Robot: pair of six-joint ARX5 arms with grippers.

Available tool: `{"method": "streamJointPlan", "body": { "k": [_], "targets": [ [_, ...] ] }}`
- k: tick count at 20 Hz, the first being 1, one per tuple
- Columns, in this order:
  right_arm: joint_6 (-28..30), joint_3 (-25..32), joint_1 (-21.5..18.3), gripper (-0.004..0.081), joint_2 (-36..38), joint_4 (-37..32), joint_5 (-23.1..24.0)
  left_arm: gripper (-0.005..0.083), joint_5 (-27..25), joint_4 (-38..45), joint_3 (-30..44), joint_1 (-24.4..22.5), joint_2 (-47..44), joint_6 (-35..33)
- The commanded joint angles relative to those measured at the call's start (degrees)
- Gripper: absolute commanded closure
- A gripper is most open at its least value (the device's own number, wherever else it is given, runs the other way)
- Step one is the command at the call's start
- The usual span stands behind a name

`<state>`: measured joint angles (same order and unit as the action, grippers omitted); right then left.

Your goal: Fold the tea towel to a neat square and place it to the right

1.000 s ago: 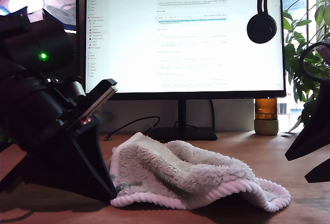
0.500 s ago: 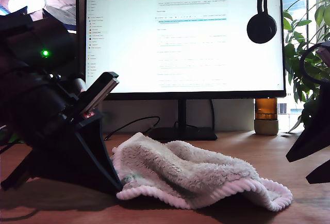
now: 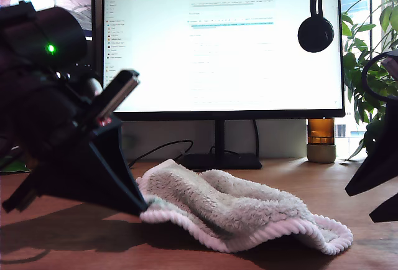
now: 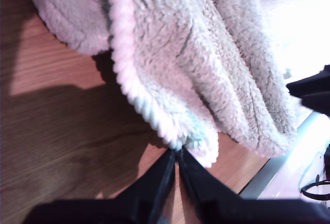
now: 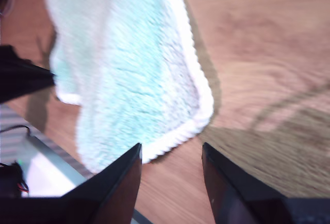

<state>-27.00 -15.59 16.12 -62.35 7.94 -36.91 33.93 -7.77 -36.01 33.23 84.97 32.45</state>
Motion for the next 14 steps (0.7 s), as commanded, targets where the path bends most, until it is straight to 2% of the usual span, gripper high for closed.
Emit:
{"method": "streamJointPlan", "body": {
  "k": [1, 7, 14],
  "targets": [
    [-0.04, -2.10, 0.37, 0.0435, -2.03, -0.59, 1.70, 0.0797, -0.11, 0.13, -0.24, -0.13, 0.07, -0.59],
    [0.92, -8.15, 0.37, 0.0435, -10.40, 0.46, 2.99, 0.0797, -0.09, 0.17, -0.28, -0.13, 0.07, -0.96],
    [3.21, -9.22, 0.70, 0.0435, -17.03, 3.15, 3.45, 0.0797, 0.04, 0.28, -0.57, -0.13, 0.07, -0.98]
  ]
}}
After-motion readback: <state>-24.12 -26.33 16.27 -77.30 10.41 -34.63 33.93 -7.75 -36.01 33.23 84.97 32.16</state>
